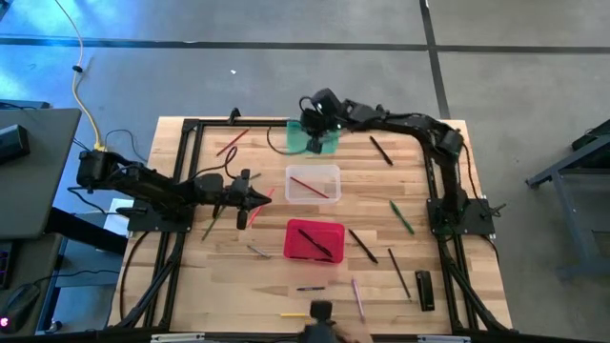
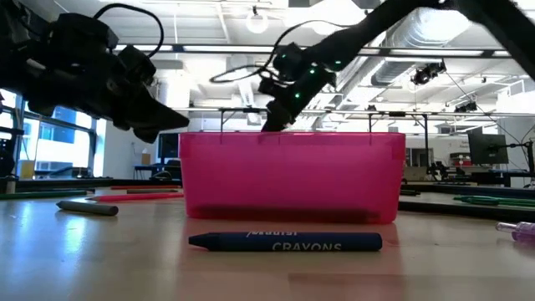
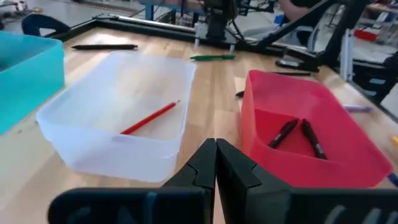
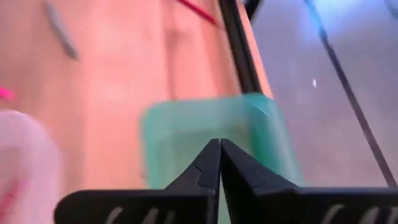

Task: Sort crayons/erasers/pens/pencils in bins
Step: Adjust the red bin

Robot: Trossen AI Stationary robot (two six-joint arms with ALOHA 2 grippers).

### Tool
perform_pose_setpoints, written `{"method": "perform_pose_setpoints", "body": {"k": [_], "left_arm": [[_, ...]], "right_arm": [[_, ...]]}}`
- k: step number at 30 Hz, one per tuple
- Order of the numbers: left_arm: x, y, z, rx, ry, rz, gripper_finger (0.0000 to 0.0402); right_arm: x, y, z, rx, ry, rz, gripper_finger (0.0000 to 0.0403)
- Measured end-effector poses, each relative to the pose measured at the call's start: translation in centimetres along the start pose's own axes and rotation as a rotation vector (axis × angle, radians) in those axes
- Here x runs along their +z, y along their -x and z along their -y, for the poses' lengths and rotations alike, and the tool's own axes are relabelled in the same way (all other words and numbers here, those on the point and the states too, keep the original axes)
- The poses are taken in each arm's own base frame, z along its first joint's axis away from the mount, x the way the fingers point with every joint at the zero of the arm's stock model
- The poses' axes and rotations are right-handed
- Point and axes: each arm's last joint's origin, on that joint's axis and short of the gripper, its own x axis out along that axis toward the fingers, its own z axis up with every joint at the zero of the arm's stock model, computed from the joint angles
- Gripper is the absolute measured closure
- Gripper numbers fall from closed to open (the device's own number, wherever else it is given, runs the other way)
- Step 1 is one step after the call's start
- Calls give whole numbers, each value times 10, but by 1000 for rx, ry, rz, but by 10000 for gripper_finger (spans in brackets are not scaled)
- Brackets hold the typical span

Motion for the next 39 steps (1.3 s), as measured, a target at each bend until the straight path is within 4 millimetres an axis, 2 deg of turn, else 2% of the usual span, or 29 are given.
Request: {"method": "perform_pose_setpoints", "body": {"k": [4,11,18,26,39], "left_arm": [[1,-10,10,-31,-13,-18,401],[-9,-36,23,14,-31,-107,401],[-20,-61,31,41,-51,-147,402],[-28,-80,45,-1,-44,-177,401],[-36,-75,69,-63,-38,-202,402]], "right_arm": [[-7,25,-29,-22,-48,132,402],[-23,72,-87,-60,-99,276,402],[-42,97,-130,-78,-137,360,403],[-51,101,-155,-66,-144,378,403],[-49,104,-176,-8,-101,384,403]]}}
